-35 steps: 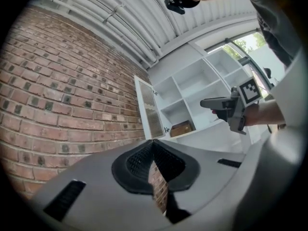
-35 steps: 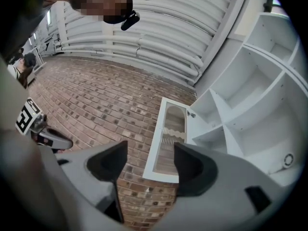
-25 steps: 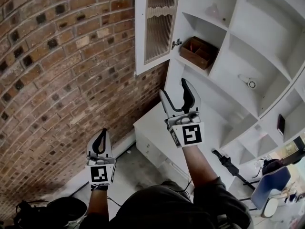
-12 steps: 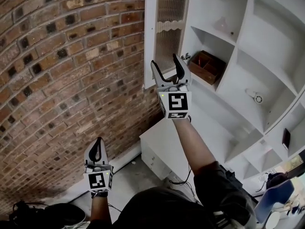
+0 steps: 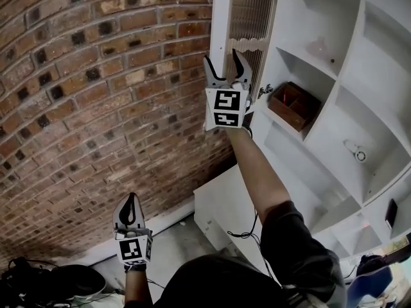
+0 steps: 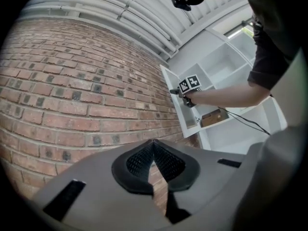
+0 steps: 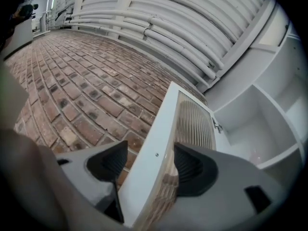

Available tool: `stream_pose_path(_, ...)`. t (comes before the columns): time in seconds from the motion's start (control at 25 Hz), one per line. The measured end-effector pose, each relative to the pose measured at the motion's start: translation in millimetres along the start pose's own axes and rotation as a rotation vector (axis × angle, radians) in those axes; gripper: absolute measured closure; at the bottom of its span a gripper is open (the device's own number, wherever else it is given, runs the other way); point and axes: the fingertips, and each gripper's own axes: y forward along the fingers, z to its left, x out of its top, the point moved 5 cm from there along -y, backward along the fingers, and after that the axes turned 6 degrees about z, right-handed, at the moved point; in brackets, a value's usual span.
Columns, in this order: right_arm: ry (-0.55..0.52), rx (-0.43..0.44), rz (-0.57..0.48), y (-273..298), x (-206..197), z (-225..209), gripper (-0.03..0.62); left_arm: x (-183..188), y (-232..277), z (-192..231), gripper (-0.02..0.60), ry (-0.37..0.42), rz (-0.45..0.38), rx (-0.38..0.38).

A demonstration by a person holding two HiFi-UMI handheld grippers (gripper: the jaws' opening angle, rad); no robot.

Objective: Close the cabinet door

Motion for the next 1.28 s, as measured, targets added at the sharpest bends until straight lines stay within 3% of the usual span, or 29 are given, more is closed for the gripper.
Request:
stream_pose_path(0.4,-0.058,-0.136,0.079,49,-7,2,0.304,-10,-7,9,0.580,-0.006,0.031,0.074)
stream_pose_path(0.6,-0.074,-0.157,0.076,51,-8,4,0.306,-12,-9,13,0.580,-0.006,0.039,0.086)
stream_pose_path(1.28,-0.106,-0.125,0.076,12,5,-15,0.305,-5,11,-12,0.579,-0.017,0.025,-0.019)
